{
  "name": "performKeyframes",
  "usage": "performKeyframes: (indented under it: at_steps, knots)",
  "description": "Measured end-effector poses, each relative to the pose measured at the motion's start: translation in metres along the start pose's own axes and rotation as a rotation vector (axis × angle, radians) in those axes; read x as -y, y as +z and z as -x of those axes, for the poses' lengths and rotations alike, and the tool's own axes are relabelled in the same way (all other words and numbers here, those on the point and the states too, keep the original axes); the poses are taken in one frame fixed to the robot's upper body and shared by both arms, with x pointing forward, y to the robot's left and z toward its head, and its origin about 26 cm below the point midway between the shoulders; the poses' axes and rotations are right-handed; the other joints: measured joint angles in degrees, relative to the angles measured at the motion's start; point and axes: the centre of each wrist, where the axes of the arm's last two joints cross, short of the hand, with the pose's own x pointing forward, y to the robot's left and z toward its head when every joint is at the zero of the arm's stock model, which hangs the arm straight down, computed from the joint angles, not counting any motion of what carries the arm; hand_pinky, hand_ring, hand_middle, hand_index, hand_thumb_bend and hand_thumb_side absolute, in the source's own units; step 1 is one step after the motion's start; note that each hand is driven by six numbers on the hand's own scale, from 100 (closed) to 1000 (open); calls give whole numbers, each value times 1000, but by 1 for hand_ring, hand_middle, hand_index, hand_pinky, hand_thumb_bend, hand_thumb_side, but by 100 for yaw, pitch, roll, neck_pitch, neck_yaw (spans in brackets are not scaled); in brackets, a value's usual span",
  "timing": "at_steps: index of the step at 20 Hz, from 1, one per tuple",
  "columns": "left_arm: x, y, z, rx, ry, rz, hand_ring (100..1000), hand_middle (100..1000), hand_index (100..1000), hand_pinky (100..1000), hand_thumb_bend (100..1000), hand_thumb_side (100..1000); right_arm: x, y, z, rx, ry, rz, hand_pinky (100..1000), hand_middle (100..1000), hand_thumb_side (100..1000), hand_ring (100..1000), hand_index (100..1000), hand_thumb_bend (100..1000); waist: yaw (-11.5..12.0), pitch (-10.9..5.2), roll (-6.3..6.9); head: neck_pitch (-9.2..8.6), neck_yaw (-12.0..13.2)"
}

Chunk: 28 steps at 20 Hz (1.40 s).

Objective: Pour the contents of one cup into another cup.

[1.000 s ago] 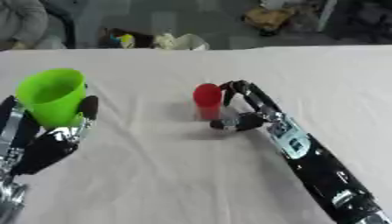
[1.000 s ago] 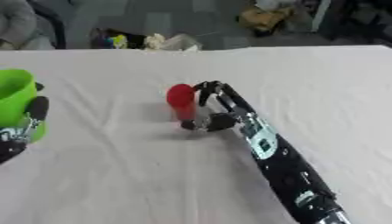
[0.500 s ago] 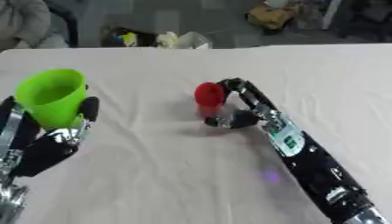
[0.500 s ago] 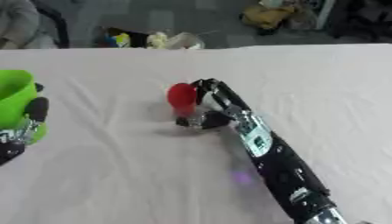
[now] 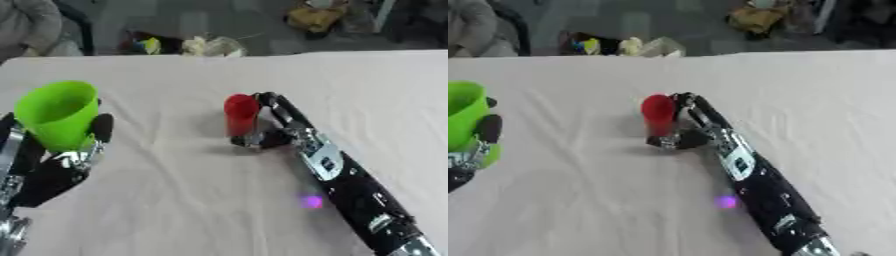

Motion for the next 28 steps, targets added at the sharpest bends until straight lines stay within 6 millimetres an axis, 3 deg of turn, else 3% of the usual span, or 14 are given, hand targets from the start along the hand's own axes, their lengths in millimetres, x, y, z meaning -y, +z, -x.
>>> performKeyframes:
  at_steps: [12, 20, 26, 27, 28]
  knots:
    - [3, -1, -1, 2, 8, 8, 484, 355, 579, 100, 100, 461, -2, -10, -5, 2, 0, 35, 748, 356, 506, 464, 681, 698, 33, 26, 3, -38, -43]
    - [3, -2, -2, 4, 11, 9, 486, 357, 580, 100, 100, 464, -6, -13, -7, 5, -10, 31, 700, 280, 403, 386, 594, 647, 33, 29, -16, -38, -61]
    - [3, -2, -2, 4, 15, 10, 485, 357, 579, 100, 100, 465, -8, -16, -9, 2, -17, 12, 575, 224, 170, 278, 527, 409, 19, 28, -21, -38, -62]
    - [3, -2, -2, 3, 15, 11, 485, 357, 579, 100, 100, 465, -7, -16, -9, 3, -18, 9, 575, 224, 170, 278, 527, 409, 13, 28, -21, -38, -62]
    - [3, -2, -2, 3, 16, 11, 484, 358, 577, 100, 100, 466, -7, -17, -10, 1, -19, 5, 547, 212, 100, 257, 515, 276, 9, 28, -21, -38, -62]
